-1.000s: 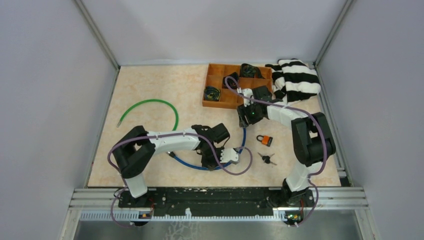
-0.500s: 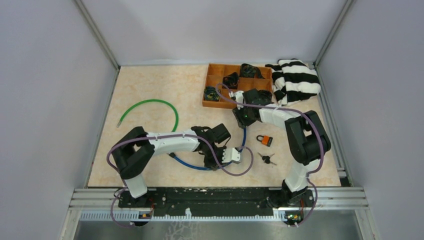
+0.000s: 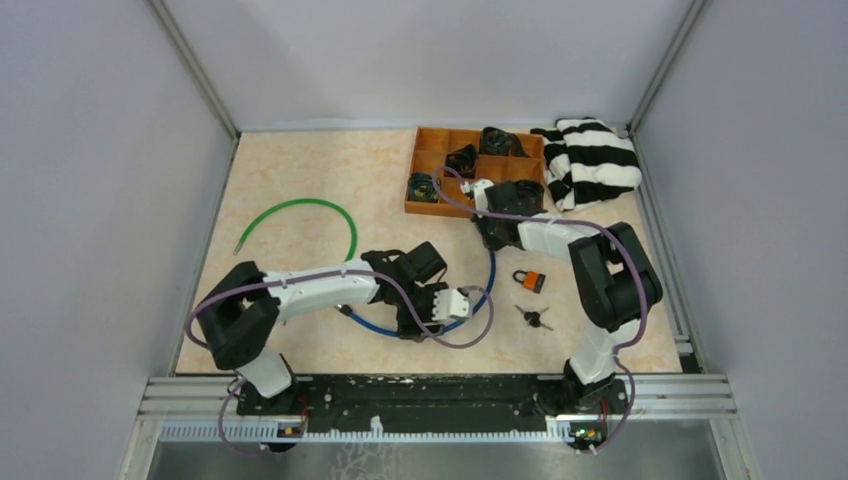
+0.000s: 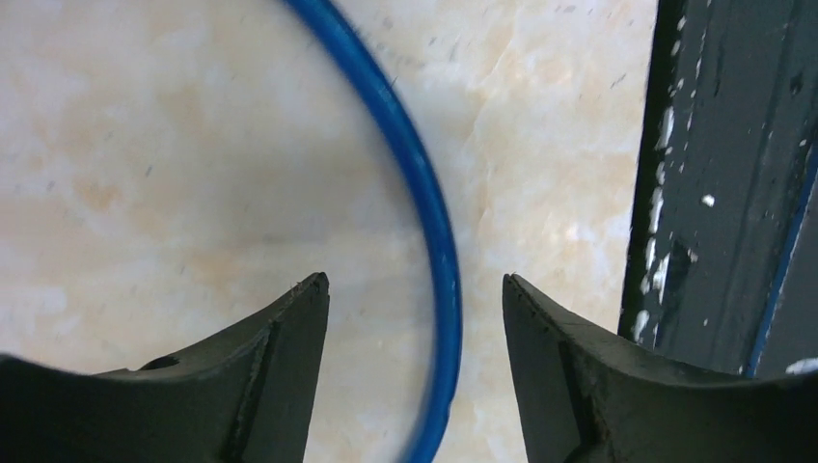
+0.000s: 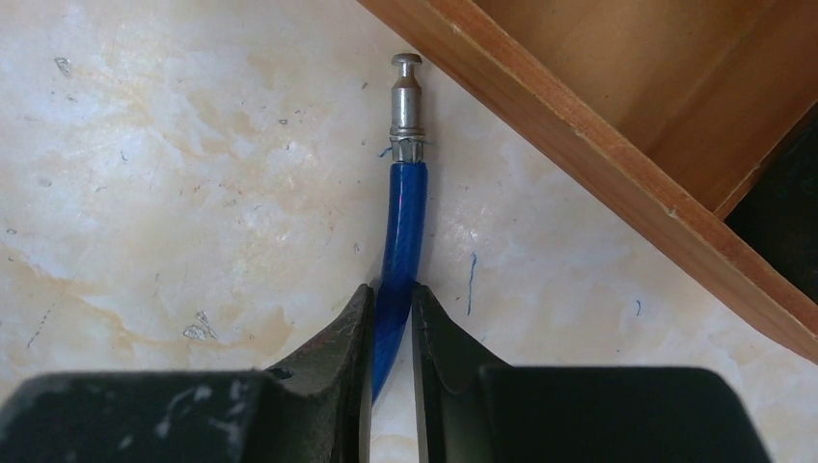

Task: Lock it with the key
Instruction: Pick up the lock from the center of the board.

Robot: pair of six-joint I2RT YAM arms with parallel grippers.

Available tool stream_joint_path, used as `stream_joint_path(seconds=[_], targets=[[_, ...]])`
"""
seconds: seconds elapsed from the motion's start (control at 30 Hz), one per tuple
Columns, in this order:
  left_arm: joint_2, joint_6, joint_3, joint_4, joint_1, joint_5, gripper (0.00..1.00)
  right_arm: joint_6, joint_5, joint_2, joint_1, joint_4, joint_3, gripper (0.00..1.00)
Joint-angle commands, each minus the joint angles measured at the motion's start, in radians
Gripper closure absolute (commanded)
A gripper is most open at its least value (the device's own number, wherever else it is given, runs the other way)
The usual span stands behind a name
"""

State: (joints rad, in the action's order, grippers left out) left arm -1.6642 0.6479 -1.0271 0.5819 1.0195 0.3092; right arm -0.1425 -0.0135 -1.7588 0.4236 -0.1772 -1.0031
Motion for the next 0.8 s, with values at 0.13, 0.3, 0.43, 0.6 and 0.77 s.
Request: stream_joint_path(seconds=[0.13, 0.3, 0.43, 0.6, 0.77], targets=[[0.209, 0.117, 0.075, 0.251, -0.182, 0.021, 0.25, 0.026, 0.058, 0.036, 0.007, -0.008, 0.037, 0.95], [0.325, 0.202, 0.196, 0.325, -0.287, -0.057, 0.25, 0.030, 0.050, 0.050, 0.007, -0.009, 0.040, 0.99], [0.381, 0.233, 0.241, 0.340, -0.390, -0.093, 0.24, 0.032, 0.037, 0.068, 0.007, -0.015, 0.041, 1.00], [0.435, 0.242, 0.291, 0.324, -0.458, -0.183, 0.24, 0.029, 0.023, 0.076, 0.007, -0.016, 0.047, 1.00], [0.441, 0.233, 0.345, 0.175, -0.498, -0.297, 0.25, 0.023, -0.005, 0.090, 0.007, -0.030, 0.049, 1.00]])
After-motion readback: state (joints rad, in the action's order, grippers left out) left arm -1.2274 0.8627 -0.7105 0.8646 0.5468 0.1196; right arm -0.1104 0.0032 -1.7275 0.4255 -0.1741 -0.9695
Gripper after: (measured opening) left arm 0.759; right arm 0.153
